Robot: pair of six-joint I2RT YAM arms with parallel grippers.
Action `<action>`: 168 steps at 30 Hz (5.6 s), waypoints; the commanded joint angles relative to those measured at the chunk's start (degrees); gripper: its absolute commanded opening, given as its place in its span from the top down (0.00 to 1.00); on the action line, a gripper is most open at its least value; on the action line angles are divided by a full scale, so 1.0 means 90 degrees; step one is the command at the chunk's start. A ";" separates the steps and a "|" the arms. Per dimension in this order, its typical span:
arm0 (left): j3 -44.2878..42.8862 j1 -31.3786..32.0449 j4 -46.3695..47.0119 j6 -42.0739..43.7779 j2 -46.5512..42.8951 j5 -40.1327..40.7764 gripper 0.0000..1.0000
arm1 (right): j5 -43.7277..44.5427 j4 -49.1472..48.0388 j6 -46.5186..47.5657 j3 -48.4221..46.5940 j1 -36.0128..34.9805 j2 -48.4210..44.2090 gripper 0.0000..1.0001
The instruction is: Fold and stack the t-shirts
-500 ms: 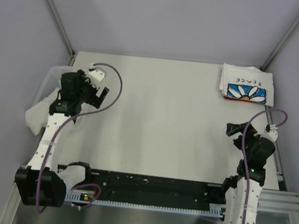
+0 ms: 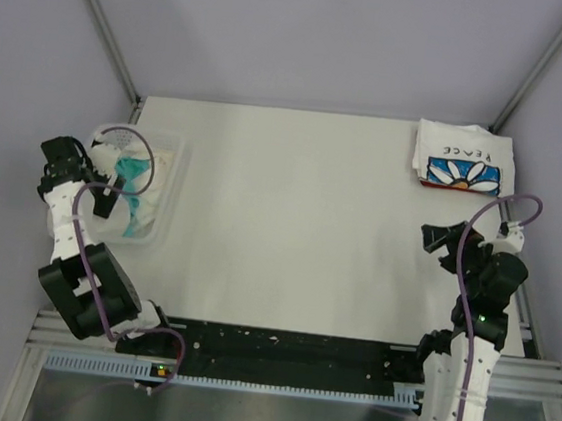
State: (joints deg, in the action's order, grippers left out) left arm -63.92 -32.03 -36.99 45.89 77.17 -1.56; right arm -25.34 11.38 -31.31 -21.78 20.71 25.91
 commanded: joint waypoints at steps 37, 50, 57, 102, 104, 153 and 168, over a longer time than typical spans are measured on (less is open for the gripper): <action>-0.3396 0.1738 0.0252 -0.3095 -0.2598 -0.6664 1.00 | -0.1119 0.0220 -0.0525 -0.1261 -0.0065 -0.0086 0.02; -0.2234 0.7472 -0.0713 -0.2346 -0.0528 -0.3908 1.00 | -0.1686 0.0591 -0.0409 -0.1349 -0.0094 -0.0086 0.04; -0.2185 0.9543 -0.1085 -0.1496 -0.0244 -0.3704 1.00 | -0.1959 0.0621 -0.0300 -0.1213 -0.0133 -0.0067 0.07; -0.0417 0.1498 -0.1895 -0.0861 -0.1435 -0.2345 0.01 | 0.4553 0.0904 0.1702 -0.5217 -0.9704 0.8832 1.00; -0.0398 0.1498 -0.2002 -0.0783 -0.1445 -0.2608 0.01 | 0.4467 0.0914 0.1798 -0.5178 -0.9674 0.8247 1.00; -0.2378 0.2331 -0.0950 -0.0755 -0.1511 -0.0417 1.00 | 0.4731 0.1646 0.1477 -0.4211 -0.6686 0.2785 1.00; -0.1248 0.0884 0.0811 0.1171 -0.0735 0.2235 0.83 | 0.2456 0.0758 0.1243 -0.4210 -0.6705 0.3595 1.00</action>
State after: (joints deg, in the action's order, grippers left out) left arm -79.20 -22.35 -27.09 54.24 63.20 16.47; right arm 4.95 24.45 -18.74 -57.25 -39.94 56.14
